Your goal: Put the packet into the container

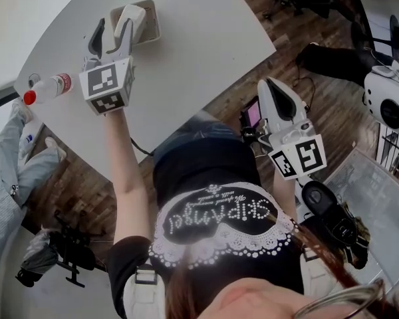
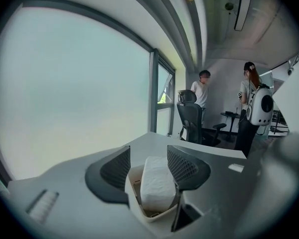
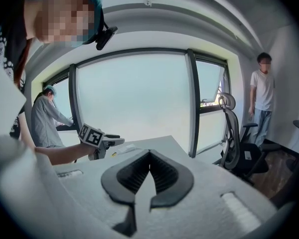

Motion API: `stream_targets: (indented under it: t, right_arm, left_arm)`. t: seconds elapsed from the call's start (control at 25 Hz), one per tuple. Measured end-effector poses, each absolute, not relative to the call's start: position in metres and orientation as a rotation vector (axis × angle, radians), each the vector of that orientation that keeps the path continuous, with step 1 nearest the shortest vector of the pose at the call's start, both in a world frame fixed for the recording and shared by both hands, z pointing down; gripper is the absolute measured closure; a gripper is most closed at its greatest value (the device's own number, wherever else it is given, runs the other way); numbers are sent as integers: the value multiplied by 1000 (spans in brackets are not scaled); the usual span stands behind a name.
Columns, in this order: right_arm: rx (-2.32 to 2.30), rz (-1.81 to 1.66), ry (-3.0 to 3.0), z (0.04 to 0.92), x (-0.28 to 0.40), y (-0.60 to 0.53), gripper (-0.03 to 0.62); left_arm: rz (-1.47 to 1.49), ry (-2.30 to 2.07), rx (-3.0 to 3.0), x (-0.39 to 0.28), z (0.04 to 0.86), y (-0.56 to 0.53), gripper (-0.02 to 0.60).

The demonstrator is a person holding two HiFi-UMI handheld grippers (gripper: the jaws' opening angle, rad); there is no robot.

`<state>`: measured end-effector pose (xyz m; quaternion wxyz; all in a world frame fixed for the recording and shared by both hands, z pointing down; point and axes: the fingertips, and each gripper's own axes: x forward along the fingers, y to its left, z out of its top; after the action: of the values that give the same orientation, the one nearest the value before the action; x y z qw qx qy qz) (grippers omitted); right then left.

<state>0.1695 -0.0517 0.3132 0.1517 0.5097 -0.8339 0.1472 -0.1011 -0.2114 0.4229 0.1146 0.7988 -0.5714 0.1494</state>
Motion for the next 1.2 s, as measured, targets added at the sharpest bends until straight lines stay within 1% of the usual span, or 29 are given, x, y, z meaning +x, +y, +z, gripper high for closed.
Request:
stream_targets:
  t: [0.24,0.84,1.0,1.2]
  right_arm:
    - [1479,392,-2378,307,181,-50,597]
    - [1430,369,-2437,306,170,-48,596]
    - [1423,363,-2442,306,169,-48,595]
    - [1413,359,-2452,305,167,-47,596]
  left_arm:
    - [359,-1676,2362,-97,396,-203,365]
    - [270,-1704,2458,-90,346,-178,435]
    - [196,-1722,2459,-87,321,-167,485]
    - [150,-1755,2483,-87,298,-152,497]
